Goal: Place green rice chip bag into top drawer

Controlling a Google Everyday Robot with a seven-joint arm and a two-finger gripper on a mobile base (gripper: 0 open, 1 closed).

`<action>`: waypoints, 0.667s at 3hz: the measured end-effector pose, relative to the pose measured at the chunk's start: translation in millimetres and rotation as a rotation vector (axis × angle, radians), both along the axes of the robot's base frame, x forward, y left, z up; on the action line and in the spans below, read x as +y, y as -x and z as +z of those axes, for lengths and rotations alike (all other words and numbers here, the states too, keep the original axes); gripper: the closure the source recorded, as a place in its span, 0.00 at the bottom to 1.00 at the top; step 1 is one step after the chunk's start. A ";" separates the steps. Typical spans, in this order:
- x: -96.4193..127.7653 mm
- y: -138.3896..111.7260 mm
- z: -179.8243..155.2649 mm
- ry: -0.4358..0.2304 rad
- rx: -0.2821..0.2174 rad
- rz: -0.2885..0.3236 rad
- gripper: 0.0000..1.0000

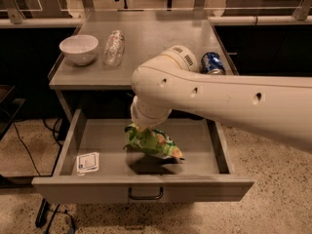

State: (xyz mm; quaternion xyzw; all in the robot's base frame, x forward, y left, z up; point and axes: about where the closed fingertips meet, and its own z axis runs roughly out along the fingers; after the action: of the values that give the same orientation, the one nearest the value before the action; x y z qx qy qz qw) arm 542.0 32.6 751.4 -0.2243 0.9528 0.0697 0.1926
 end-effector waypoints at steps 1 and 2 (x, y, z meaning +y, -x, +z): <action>1.0 -10.8 0.0 0.006 -0.025 -0.056 1.00; -5.0 -26.6 3.4 0.023 -0.059 -0.119 1.00</action>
Offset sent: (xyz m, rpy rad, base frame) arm 0.0485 -0.0156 0.0062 -0.0497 -0.1038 -0.2066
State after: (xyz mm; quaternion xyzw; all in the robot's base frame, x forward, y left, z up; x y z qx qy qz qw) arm 568.6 27.6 754.7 -0.1714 0.9591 0.0403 0.2217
